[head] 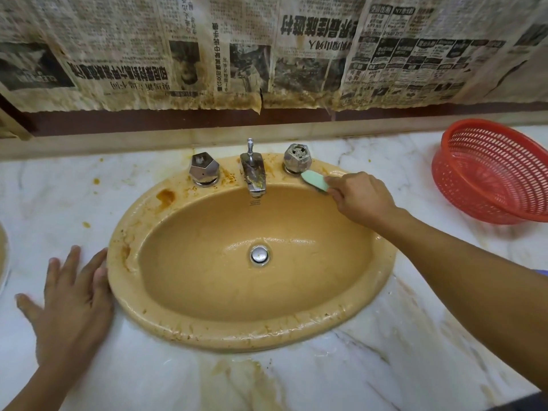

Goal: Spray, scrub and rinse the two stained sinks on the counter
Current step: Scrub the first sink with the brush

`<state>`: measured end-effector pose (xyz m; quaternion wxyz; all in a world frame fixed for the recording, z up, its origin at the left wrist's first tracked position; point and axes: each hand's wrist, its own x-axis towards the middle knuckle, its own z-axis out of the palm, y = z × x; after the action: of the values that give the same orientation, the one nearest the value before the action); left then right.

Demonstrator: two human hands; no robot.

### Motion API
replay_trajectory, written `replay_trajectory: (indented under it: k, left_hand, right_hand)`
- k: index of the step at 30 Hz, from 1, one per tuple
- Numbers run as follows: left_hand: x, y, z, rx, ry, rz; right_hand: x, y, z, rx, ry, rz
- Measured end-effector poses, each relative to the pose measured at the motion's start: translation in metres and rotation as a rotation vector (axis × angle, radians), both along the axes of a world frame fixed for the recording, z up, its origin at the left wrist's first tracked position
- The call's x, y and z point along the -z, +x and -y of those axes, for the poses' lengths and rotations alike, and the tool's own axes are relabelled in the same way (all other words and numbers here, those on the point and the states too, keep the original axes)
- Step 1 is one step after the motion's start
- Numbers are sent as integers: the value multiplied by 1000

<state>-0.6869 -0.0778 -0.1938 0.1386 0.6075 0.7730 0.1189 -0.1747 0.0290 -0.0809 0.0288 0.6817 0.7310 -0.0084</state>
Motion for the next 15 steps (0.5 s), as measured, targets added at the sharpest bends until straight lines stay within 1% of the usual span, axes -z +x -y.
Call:
replay_trajectory:
  k: [4,6,7,9,11,12,15]
  left_hand:
    - [-7,5,4,-2,19,14]
    - [-21,18,10,-47,39,65]
    - [-27,23,13,-57,49,76]
    - [-30,27,14,-53,67,70]
    - [-21,19,9,-28,58,53]
    - [-15,14,6,-23,48,38]
    - [2,-2,2,8,16,-21]
  right_hand:
    - [5,-30,-22,-114,-15,-61]
    - [6,-35,-21,-135,-25,-72]
    - [2,-30,-17,-126,5,-109]
    - [-9,-15,-3,-61,129,-241]
    - [-19,-10,-5,50,231,-377]
    - [-24,-15,-16,100,232,-409]
    - [-34,-32,-51,167,113,-408]
